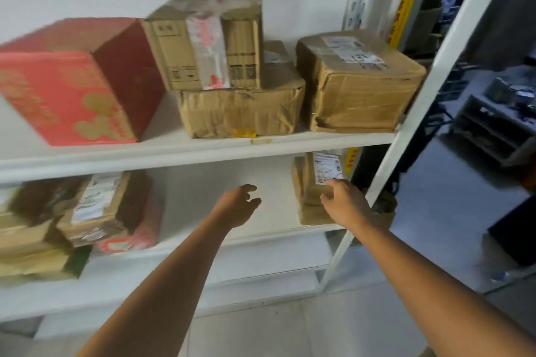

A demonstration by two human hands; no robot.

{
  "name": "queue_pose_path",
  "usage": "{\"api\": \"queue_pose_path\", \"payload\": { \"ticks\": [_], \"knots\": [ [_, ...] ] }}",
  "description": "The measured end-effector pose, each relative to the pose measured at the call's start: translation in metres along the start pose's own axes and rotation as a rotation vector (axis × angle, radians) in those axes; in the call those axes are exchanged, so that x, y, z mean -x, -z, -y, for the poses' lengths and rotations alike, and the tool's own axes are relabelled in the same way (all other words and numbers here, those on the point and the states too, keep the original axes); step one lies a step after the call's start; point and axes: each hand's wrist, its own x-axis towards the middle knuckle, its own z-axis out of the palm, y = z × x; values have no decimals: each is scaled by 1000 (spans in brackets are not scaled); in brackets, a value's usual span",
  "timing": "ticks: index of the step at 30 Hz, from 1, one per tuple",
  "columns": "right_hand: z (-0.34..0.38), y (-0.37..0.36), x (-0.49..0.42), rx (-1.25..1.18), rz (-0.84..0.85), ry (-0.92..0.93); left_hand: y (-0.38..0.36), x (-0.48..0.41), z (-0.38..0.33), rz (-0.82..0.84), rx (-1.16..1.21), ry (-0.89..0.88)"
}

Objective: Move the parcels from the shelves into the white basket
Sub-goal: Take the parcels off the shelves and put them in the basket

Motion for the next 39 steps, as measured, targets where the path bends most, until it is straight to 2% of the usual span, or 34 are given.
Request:
{"api": "queue_pose_path", "payload": {
  "ticks": [8, 13, 18, 28, 32, 34, 39],
  "knots": [
    [113, -35, 45, -4, 228, 235, 78, 136, 92, -252, -175, 206],
    [194, -69, 69, -39, 322, 369, 122, 194, 160, -334, -170, 318],
    [267, -110, 72, -104, 368, 404, 158, 209, 221, -359, -196, 394],
    [361, -197, 27, -303, 322, 274, 193, 128, 289, -417, 84, 296],
    [376, -219, 10, -406, 332, 168, 189, 94, 293, -382, 454, 253],
    [379, -228, 5, -511, 354, 142, 188, 81, 297, -374, 561, 279],
    [382, -244, 6, -796, 423, 52, 186, 69, 303, -348, 660, 306]
  ]
}}
